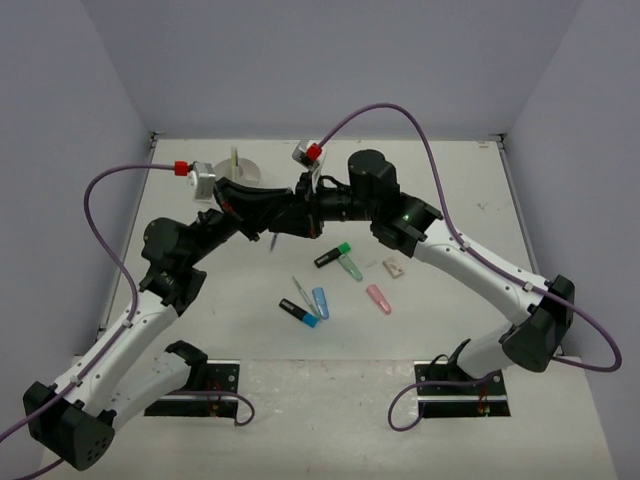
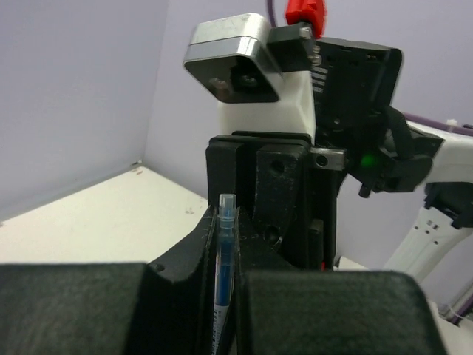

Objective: Sort the stationery into containers
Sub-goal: Close the pen cap on the pen.

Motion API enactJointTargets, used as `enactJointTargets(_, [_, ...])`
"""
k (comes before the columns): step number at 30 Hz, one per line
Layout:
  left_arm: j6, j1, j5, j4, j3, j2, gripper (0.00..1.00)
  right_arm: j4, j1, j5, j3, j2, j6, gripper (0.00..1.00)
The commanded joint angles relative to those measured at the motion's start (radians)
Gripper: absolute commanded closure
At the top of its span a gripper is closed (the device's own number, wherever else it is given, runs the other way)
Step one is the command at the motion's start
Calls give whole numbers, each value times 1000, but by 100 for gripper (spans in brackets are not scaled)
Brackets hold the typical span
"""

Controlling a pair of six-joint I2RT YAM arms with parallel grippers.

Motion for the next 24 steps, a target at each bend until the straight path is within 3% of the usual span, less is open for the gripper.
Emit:
enactJointTargets(1, [112, -45, -90, -457, 95, 6, 100, 320, -44, 116, -107, -100, -45, 100])
enactJointTargets(9, [206, -45, -206, -532, 236, 33, 100, 283, -54, 131, -251, -151, -125, 100])
enactJointTargets(18, [232, -45, -305, -579, 235, 26, 100, 256, -80, 117, -266, -173, -136, 100])
enactJointTargets(20, [222, -44, -328, -567, 238, 46, 100, 256, -80, 106, -259, -159, -128, 87])
enactJointTargets(22, [213, -44, -391, -555, 245, 56, 100, 251, -81, 130, -259, -153, -125, 47])
enactJointTargets(24, [214, -44, -534, -560, 262, 71, 100, 237, -83, 155, -260, -148, -129, 18])
